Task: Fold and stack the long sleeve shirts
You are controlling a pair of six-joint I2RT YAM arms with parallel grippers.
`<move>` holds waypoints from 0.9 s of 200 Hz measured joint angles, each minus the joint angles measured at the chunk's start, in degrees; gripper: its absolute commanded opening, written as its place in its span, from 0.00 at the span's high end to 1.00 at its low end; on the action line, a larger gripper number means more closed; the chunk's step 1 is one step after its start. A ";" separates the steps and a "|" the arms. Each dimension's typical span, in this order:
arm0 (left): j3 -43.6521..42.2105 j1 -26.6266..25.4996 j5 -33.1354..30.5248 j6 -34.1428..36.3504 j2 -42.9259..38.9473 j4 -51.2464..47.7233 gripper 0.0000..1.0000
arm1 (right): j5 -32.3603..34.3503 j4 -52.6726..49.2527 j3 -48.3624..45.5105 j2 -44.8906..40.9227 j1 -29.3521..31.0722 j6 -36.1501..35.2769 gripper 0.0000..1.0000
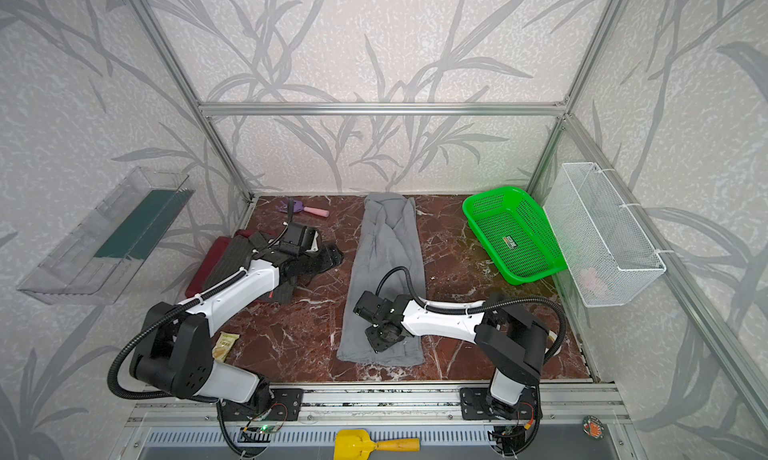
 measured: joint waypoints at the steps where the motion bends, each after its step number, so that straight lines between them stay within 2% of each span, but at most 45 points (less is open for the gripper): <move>1: -0.09 0.00 -0.02 -0.02 -0.09 0.00 0.16 | 0.00 -0.02 0.00 0.00 0.00 0.00 0.82; 33: -1.49 0.00 -0.52 -0.07 -2.34 -0.02 0.16 | -0.09 -0.48 0.31 0.00 0.00 0.00 0.81; 40: -1.57 0.07 -0.57 -0.07 -2.73 0.00 0.16 | -0.09 -0.63 0.57 0.00 0.02 0.15 0.76; 53: -1.79 0.11 -0.68 -0.07 -3.74 -0.07 0.16 | -0.11 -0.74 1.07 -0.02 0.04 0.17 0.55; 61: -2.01 0.20 -0.83 -0.02 -4.52 -0.04 0.16 | -0.11 -0.79 1.40 -0.02 0.11 0.48 0.48; 71: -2.38 0.39 -1.07 0.02 -5.51 -0.09 0.16 | -0.02 -0.94 1.88 -0.02 0.26 0.42 0.42; 87: -2.71 0.76 -1.44 0.26 -7.06 -0.50 0.16 | 0.70 -1.60 2.78 0.04 0.55 0.66 0.40; 117: -3.76 2.36 -1.62 0.63 -8.96 -0.94 0.16 | 2.19 -2.14 4.59 3.19 0.63 0.68 0.47; 141: -4.92 3.58 -1.55 0.81 -9.99 -1.42 0.16 | 2.54 -2.08 4.66 6.43 0.66 0.61 0.61; 159: -5.42 4.28 -1.49 1.03 -10.43 -1.73 0.16 | 2.89 -2.14 4.90 6.49 0.66 0.76 0.76; 180: -5.81 4.94 -1.40 1.05 -10.84 -1.97 0.16 | 2.93 -2.29 4.87 6.36 0.66 1.11 0.84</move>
